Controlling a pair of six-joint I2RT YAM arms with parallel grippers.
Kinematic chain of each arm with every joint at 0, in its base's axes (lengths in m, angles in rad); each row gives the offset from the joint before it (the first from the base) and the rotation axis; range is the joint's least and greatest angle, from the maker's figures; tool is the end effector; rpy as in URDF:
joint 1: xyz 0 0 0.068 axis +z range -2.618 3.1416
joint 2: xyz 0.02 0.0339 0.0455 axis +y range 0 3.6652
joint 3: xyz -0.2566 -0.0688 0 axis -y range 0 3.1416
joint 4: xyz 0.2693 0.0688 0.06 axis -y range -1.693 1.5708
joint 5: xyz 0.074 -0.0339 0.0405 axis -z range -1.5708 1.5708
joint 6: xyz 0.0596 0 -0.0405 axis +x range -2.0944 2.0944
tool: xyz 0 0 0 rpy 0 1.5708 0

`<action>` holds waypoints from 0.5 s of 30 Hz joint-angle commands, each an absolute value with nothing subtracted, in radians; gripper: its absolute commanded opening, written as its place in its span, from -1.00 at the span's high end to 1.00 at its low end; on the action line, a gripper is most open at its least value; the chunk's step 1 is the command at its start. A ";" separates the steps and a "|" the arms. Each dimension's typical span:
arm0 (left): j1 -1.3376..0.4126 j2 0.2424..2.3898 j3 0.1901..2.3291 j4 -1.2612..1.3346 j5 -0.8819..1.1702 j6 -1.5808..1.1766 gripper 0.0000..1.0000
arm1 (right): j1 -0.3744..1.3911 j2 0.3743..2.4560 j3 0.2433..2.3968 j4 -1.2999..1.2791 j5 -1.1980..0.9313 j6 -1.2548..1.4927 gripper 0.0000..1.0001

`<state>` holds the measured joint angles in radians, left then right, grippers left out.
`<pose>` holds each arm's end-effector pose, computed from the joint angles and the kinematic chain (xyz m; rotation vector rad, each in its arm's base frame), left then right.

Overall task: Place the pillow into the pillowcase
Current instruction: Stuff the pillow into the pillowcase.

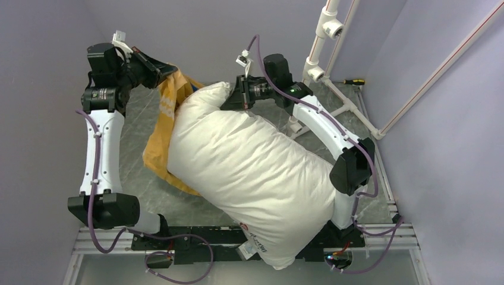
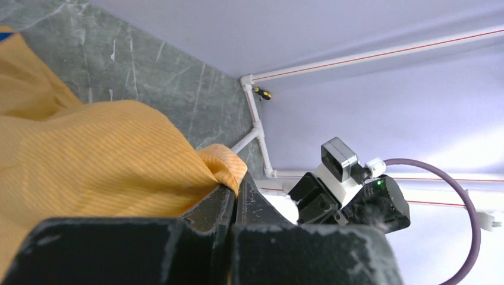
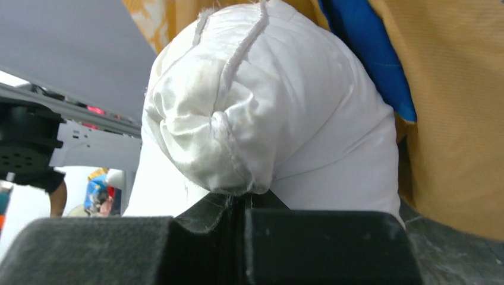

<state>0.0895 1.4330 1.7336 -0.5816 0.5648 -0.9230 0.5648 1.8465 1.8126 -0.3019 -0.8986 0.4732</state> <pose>0.3452 -0.0011 0.4702 -0.5611 1.8708 -1.0873 0.3686 0.2888 0.3746 -0.7648 1.9389 1.5202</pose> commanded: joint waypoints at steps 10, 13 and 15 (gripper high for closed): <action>0.124 1.411 1.813 -0.585 0.687 -0.913 1.00 | 0.670 1.730 1.897 -0.344 -0.521 0.425 1.00; 0.134 1.385 1.815 -0.630 0.667 -0.866 1.00 | 0.637 1.640 1.763 -0.153 -0.520 0.491 1.00; 0.140 1.374 1.818 -0.657 0.660 -0.845 1.00 | 0.612 1.585 1.676 -0.001 -0.533 0.551 1.00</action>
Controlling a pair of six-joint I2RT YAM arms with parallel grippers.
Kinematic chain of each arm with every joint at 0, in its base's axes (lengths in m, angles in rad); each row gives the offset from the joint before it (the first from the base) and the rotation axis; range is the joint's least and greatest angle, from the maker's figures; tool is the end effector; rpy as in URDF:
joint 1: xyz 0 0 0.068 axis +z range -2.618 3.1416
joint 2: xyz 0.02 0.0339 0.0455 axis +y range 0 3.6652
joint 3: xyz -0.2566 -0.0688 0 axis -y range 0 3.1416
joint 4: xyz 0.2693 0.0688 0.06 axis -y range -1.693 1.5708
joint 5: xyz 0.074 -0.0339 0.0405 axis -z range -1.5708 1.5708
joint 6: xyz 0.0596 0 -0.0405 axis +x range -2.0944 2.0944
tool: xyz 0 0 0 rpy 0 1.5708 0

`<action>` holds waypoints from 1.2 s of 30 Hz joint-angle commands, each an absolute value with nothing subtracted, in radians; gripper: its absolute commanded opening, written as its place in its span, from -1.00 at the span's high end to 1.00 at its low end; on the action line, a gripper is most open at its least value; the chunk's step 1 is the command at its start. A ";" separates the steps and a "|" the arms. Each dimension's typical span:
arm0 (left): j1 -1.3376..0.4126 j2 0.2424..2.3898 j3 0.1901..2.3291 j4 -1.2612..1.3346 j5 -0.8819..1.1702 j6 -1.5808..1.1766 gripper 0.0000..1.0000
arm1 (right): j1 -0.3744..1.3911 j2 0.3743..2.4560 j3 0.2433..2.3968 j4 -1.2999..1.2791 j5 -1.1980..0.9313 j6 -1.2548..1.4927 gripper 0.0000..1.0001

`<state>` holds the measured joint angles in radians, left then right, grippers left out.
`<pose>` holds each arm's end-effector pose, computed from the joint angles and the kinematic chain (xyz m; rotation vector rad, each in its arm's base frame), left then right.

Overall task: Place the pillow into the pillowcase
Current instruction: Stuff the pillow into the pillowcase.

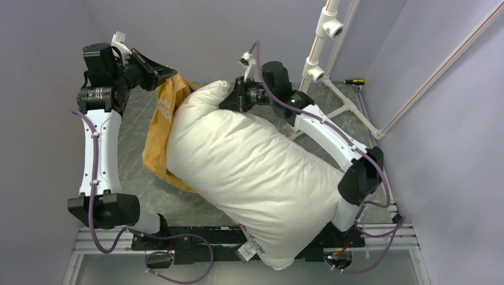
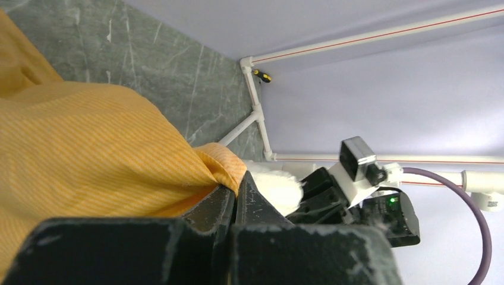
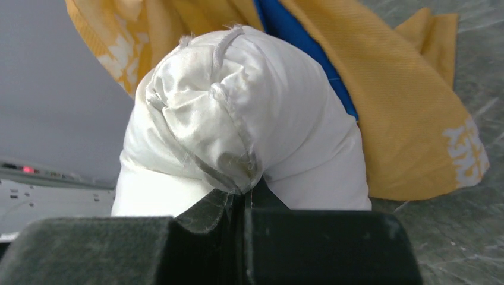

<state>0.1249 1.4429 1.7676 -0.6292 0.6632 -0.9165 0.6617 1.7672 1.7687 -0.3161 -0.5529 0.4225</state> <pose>0.3407 0.0058 0.4745 -0.5329 1.9019 -1.1503 0.3420 0.3060 0.3870 -0.6467 1.9335 1.2335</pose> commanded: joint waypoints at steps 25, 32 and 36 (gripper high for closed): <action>0.143 1.336 1.787 -0.694 0.799 -0.960 1.00 | 0.898 1.872 1.841 0.344 0.088 0.372 1.00; 0.143 1.325 1.804 -0.730 0.724 -0.850 1.00 | 0.930 1.870 1.812 0.262 -0.141 0.298 1.00; 0.143 1.353 1.845 -0.811 0.659 -0.741 1.00 | 0.928 1.834 1.790 0.146 -0.360 0.288 1.00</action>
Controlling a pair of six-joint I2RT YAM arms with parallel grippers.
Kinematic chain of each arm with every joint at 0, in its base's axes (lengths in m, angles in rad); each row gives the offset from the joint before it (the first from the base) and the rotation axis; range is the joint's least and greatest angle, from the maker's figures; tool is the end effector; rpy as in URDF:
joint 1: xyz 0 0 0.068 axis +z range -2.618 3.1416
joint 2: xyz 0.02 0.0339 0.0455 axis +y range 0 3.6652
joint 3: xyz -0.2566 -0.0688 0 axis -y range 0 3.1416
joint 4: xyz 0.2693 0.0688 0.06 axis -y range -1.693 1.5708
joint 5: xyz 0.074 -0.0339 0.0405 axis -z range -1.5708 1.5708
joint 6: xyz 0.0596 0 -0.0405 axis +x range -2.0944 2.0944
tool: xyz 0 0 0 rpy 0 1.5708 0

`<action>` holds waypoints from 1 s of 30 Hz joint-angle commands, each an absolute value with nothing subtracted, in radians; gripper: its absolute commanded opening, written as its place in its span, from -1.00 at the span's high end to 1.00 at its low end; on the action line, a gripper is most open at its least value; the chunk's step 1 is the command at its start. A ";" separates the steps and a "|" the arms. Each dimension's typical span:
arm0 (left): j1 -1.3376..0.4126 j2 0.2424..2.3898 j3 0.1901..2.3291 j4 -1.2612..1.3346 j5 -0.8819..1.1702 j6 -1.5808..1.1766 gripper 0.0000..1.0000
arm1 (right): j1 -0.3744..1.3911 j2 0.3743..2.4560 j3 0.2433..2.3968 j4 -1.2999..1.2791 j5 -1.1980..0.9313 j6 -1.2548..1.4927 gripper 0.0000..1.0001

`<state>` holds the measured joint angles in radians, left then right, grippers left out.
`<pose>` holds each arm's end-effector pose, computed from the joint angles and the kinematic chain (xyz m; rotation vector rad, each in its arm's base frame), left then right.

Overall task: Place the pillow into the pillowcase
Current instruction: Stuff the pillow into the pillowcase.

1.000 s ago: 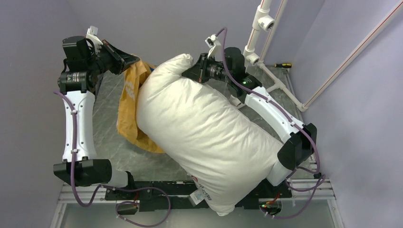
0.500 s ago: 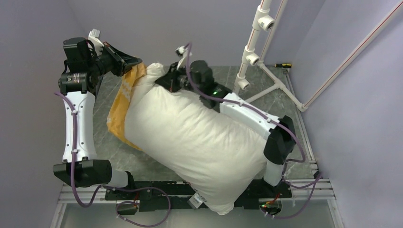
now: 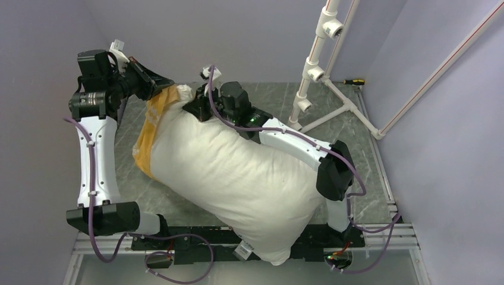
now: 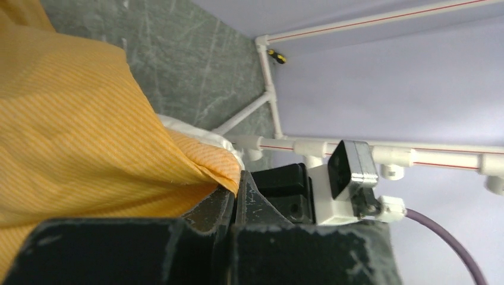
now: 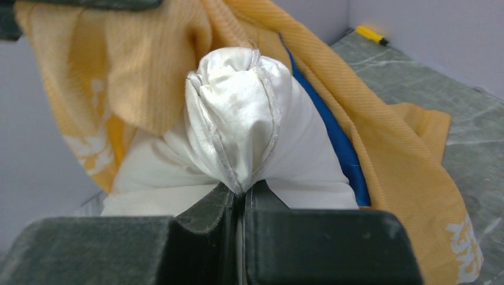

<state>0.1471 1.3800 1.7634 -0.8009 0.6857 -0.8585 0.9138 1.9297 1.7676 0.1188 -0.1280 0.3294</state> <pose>0.3107 0.0079 0.4731 -0.5605 1.9891 -1.1295 0.3107 0.4153 0.3637 -0.5957 1.6144 1.0473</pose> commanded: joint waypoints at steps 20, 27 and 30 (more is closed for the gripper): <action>0.143 1.313 1.854 -0.542 0.928 -0.630 1.00 | 0.924 2.181 2.246 -0.144 -0.790 0.491 1.00; 0.141 1.195 1.744 -0.711 0.964 -0.507 1.00 | 0.831 2.184 2.198 0.164 -0.829 0.788 1.00; 0.141 1.154 1.679 -0.833 0.903 -0.371 1.00 | 0.809 2.191 2.212 0.237 -0.838 0.897 1.00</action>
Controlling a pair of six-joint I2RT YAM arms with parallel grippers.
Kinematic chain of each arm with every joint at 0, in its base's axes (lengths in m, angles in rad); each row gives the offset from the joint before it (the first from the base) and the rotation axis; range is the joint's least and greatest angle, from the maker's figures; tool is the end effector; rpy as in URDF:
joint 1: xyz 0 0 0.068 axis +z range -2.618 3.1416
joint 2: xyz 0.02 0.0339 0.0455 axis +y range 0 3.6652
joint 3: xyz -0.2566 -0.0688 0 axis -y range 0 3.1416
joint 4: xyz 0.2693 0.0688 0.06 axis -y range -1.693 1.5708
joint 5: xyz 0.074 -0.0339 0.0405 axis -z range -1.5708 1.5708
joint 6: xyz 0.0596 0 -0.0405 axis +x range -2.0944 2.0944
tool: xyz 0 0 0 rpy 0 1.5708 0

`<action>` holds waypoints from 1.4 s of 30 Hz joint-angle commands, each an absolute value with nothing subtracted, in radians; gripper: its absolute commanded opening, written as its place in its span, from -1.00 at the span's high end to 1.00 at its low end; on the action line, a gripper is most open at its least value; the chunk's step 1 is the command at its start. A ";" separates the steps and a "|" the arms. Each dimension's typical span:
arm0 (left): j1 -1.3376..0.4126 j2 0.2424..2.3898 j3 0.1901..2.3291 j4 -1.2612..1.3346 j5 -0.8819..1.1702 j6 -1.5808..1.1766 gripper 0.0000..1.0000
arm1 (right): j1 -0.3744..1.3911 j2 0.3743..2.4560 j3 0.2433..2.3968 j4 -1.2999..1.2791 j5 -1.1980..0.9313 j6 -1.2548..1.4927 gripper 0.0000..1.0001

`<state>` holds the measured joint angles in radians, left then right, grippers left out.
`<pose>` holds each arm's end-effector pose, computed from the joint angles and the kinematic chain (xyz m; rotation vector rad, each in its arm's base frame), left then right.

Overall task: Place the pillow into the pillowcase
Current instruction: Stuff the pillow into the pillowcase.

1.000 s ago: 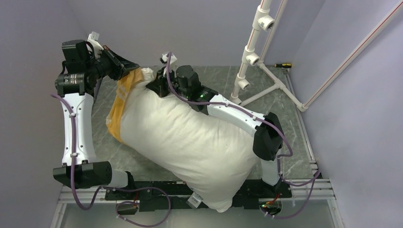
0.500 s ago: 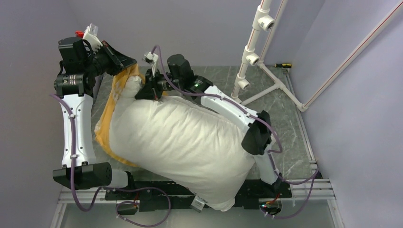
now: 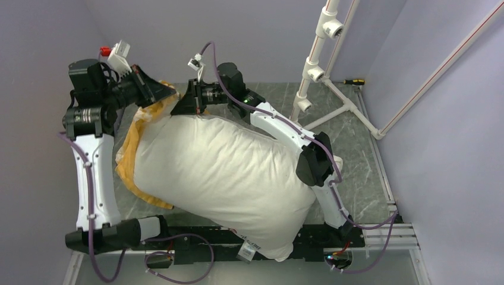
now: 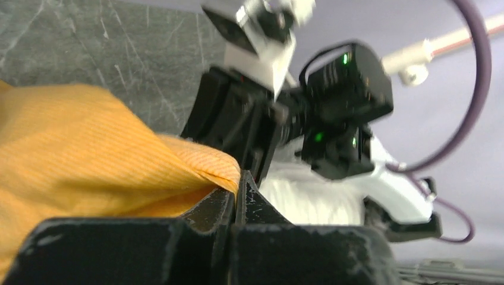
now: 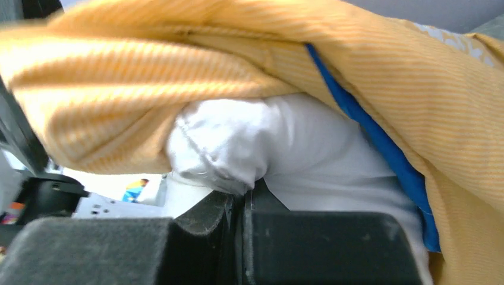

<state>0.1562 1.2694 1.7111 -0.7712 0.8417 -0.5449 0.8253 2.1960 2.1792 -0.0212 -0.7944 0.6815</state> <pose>0.2729 -0.0020 0.4911 -0.0785 1.9203 -1.0566 0.3460 0.4375 0.3726 -0.8473 1.7286 1.7218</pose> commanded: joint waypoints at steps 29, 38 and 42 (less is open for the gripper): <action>-0.186 1.269 1.702 -0.712 0.451 -0.336 -0.17 | 0.827 2.131 2.078 0.326 -0.943 0.929 0.77; -0.239 1.363 1.951 -0.972 0.073 -0.081 -0.24 | 0.812 2.101 1.999 0.514 -1.008 1.039 0.75; -0.239 1.347 1.917 -0.865 0.097 -0.112 -0.26 | 0.798 2.098 1.935 0.713 -1.042 1.205 0.76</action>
<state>-0.2348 1.3678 1.9053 -0.9657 0.1394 -0.1436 0.8017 2.1918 1.9598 0.3843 -0.9333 1.0183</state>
